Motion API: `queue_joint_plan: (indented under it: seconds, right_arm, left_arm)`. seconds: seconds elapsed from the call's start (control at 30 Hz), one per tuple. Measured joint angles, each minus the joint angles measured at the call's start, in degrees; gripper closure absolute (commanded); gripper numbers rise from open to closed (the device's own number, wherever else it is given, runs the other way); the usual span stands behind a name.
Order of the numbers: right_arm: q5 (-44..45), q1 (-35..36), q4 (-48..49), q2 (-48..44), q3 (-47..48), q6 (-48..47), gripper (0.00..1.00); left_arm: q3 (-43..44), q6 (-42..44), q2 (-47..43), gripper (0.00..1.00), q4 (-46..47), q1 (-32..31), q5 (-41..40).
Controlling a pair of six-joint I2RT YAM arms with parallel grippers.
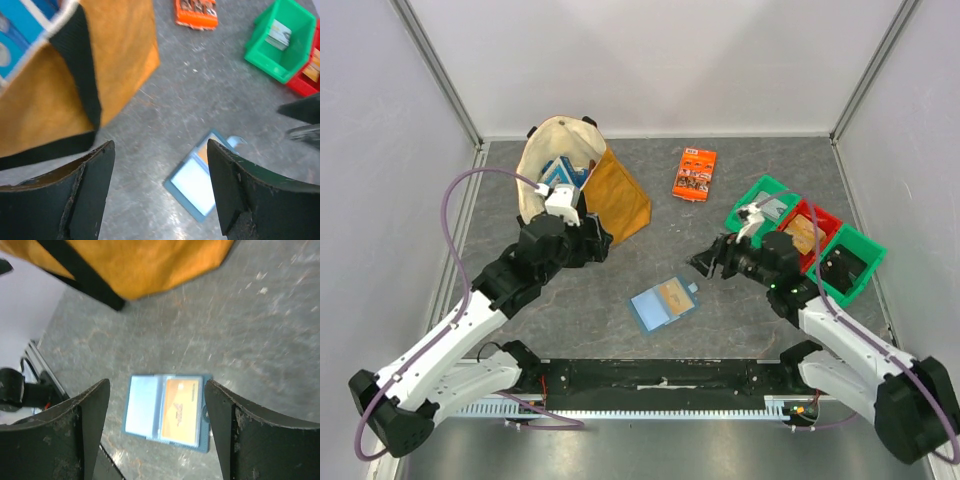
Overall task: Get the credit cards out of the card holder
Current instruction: Remove the credit card from the card holder.
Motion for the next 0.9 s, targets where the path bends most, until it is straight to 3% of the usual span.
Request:
queue_joint_plan:
  seconds: [0.13,0.27,0.37,0.5,0.63,0.9]
  right_arm:
    - [8.5,10.6,-6.6,5.0,2.5,-1.3,0.24]
    - [17.1,20.9,-13.1,10.9,6.8,-2.0,0.30]
    - [22.4,25.0,-16.3,15.1,9.7,-2.3,0.35]
    - [27.6,26.8,-19.1,19.8,12.1,-2.4,0.38]
    - [31.0,27.1,-21.2,22.4,12.3,-2.5,0.40]
    - [33.2,27.1,-22.8,24.6,12.3,-2.6,0.41]
  left_arm:
    - [-0.8,-5.9,2.9,0.21,0.1,-3.5,2.9]
    - [-2.9,-11.2,7.8,0.24,0.7,-12.5,2.0]
    - [-4.1,-14.4,12.0,0.34,0.8,-18.2,0.7]
    - [-5.1,-17.4,16.0,0.47,1.4,-21.8,-0.8]
    - [-5.9,-19.3,19.7,0.53,3.5,-23.9,-2.0]
    - [-6.0,-21.8,29.8,0.53,5.6,-25.1,-2.6]
